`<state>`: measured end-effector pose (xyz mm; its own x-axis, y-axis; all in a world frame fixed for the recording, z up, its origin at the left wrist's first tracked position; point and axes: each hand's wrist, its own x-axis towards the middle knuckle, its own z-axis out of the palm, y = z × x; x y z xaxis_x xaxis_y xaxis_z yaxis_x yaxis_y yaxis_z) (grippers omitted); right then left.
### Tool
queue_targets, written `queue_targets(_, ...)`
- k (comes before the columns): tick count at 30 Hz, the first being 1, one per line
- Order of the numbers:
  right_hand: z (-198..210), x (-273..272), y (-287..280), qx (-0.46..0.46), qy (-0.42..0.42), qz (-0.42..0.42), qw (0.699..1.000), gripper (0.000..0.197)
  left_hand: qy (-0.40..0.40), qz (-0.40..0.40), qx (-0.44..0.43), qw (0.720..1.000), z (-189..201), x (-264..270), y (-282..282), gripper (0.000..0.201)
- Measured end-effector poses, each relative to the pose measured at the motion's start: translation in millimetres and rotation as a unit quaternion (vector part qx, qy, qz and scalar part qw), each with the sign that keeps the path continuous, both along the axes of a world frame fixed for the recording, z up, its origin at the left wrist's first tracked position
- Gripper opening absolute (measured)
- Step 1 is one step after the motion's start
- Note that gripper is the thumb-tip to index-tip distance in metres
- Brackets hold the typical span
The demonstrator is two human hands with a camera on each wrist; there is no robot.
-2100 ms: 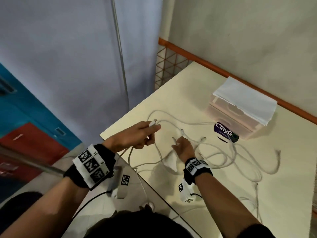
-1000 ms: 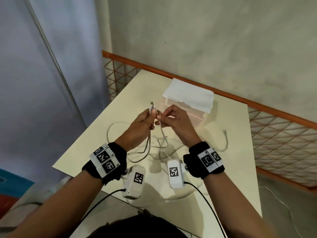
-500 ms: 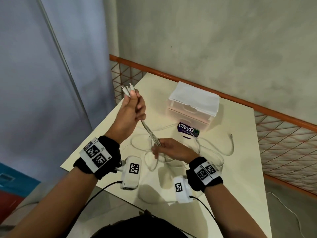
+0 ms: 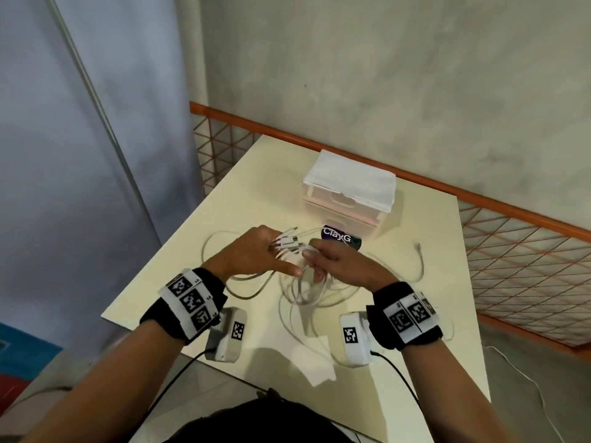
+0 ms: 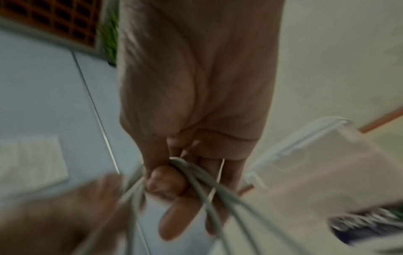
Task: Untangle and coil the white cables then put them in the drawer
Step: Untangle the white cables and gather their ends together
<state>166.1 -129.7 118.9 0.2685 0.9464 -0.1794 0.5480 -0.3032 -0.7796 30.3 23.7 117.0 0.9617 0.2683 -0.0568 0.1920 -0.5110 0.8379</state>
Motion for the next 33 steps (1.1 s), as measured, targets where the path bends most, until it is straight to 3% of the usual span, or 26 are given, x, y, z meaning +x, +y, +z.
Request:
queue_targets(5,22,5,-12,0.028,0.048,-0.029,0.998,0.027,-0.052,0.029,-0.026,0.998,6,4,9,0.025)
queue_targets(12,-34,46,-68,-0.073,-0.001,-0.155,0.985,0.043,-0.186,0.205,-0.054,0.959,26,-11,37,0.029)
queue_targets(14,-40,54,-80,-0.061,-0.006,-0.2,0.978,0.045,-0.161,0.23,-0.025,0.959,16,-12,47,0.033)
queue_targets(18,-14,69,-90,0.001,-0.017,-0.216,0.976,0.04,-0.027,0.263,0.057,0.963,-20,-15,55,0.034)
queue_targets(23,35,89,-110,0.019,-0.085,-0.289,0.953,0.057,-0.012,0.27,0.035,0.962,-42,-17,59,0.039)
queue_targets(25,36,100,-121,0.02,-0.124,-0.337,0.933,0.063,-0.024,0.292,0.028,0.956,-46,-18,64,0.042)
queue_targets(29,25,99,-123,-0.001,-0.154,-0.338,0.928,0.062,0.064,0.254,0.104,0.96,-43,-10,56,0.05)
queue_targets(31,21,88,-114,-0.015,-0.17,-0.322,0.931,0.063,0.032,0.254,0.112,0.96,-36,3,36,0.042)
queue_targets(33,17,74,-101,-0.03,-0.189,-0.29,0.938,0.064,-0.042,0.231,0.062,0.97,-26,17,11,0.031)
